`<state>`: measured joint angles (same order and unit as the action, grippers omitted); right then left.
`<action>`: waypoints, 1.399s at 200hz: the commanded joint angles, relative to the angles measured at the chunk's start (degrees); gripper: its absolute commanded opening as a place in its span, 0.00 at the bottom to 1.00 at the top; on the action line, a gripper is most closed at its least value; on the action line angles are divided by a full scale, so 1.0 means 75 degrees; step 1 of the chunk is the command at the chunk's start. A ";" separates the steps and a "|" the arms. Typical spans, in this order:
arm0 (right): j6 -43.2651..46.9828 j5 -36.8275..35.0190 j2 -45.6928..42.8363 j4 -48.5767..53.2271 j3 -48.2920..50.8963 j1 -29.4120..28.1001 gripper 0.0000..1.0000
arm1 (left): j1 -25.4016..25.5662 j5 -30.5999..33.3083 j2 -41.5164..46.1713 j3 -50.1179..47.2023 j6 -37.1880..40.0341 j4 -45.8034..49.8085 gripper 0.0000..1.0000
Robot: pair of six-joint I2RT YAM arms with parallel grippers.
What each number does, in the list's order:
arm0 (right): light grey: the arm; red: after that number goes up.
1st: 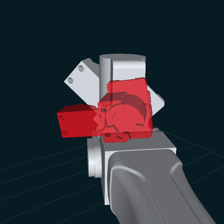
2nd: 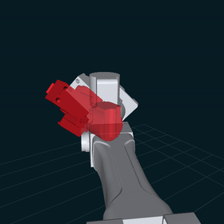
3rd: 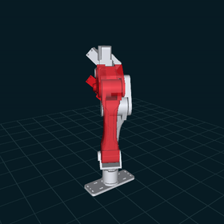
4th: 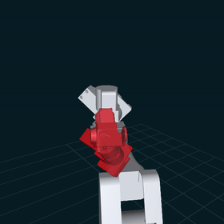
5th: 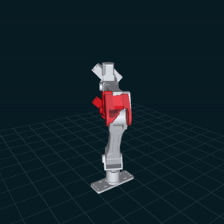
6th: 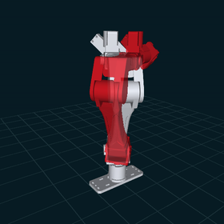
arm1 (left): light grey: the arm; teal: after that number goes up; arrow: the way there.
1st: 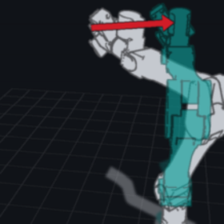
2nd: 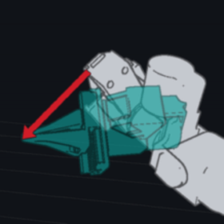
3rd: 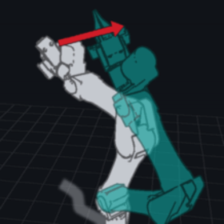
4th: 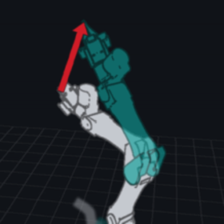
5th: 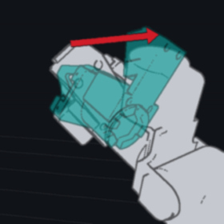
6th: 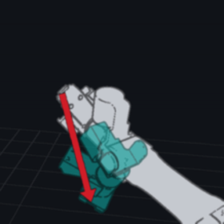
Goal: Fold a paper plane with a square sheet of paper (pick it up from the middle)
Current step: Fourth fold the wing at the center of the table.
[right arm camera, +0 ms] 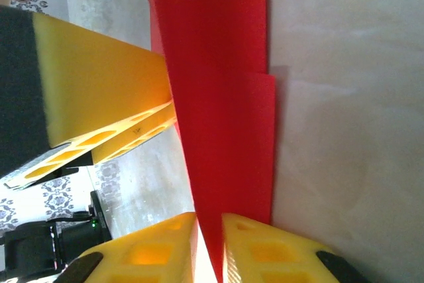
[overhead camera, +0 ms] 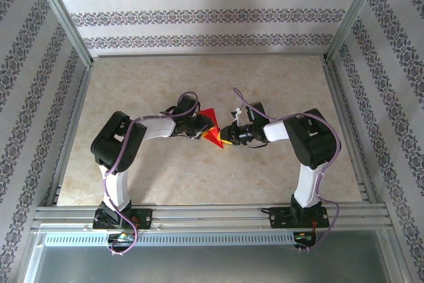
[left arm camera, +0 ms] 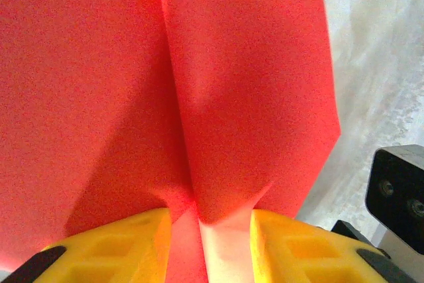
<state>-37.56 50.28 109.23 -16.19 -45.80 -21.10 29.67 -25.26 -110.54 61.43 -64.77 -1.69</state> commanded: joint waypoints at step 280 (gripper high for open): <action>0.1043 -0.1132 0.0511 0.1560 -0.0327 0.0066 0.11 | 0.0082 0.0159 -0.0275 0.1320 0.0960 0.2218 0.45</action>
<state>-31.14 47.46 109.40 -8.34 -48.75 -21.50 30.02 -24.91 -113.86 70.96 -60.66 12.05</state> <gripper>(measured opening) 0.111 0.445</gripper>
